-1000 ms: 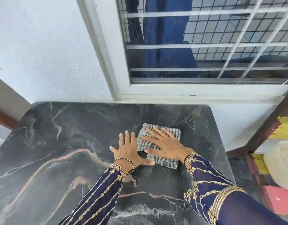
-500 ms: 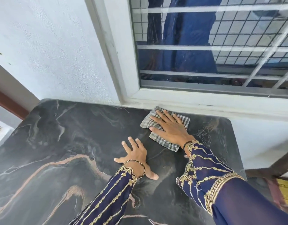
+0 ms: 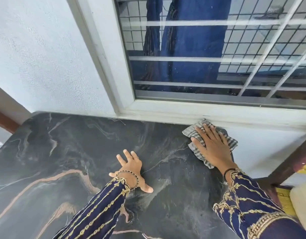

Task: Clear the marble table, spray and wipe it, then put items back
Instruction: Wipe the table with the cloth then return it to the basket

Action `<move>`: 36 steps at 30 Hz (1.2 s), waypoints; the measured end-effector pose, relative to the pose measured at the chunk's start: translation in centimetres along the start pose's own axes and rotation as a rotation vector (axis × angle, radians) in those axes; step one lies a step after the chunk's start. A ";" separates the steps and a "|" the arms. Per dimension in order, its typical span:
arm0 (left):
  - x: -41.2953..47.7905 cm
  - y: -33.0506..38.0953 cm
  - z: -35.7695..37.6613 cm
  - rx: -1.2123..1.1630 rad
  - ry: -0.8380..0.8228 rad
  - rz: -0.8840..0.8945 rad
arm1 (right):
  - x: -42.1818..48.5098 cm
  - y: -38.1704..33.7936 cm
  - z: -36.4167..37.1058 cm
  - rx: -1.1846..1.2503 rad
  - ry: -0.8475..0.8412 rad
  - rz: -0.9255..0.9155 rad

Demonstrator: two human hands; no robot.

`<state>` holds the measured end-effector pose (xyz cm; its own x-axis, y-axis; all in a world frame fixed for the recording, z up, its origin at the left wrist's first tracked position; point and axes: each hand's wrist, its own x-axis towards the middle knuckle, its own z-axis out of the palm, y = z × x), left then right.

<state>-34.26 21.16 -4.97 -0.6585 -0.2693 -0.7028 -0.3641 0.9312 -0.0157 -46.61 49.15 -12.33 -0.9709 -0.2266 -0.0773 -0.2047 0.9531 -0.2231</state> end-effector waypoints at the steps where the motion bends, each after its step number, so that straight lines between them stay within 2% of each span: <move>1: 0.0 0.0 0.0 -0.005 0.001 0.001 | -0.4 0.9 -0.2 0.003 0.000 0.031; 7: 0.2 -0.2 0.2 -0.009 0.032 0.015 | -2.6 1.5 -0.2 0.019 -0.004 0.184; 11: 0.4 -0.2 0.4 -0.005 0.039 0.012 | -5.4 0.0 0.6 -0.023 -0.005 0.196; 16: 1.1 -0.4 0.6 -0.020 0.063 0.017 | -9.6 -3.9 1.7 -0.038 -0.035 0.053; 23: 0.5 -0.3 0.9 0.043 0.128 0.049 | -16.6 -10.3 4.6 0.003 0.049 -0.171; 27: -1.1 -1.4 2.0 -0.024 0.243 0.114 | -19.8 -10.3 5.0 -0.023 0.064 -0.254; 29: -2.2 -2.2 3.6 0.028 0.430 0.185 | -20.0 -8.9 4.3 -0.044 0.044 -0.191; 31: -3.4 -2.6 6.2 0.112 0.587 0.311 | -19.9 -6.9 3.6 -0.043 0.027 -0.053; 36: -7.1 -3.4 12.3 0.023 0.581 0.447 | -19.5 -2.6 1.7 0.012 0.002 0.202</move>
<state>-20.23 22.96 -8.66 -0.9862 0.0568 -0.1552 0.0309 0.9859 0.1647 -26.97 50.73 -11.88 -0.9923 -0.0308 -0.1201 -0.0043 0.9767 -0.2145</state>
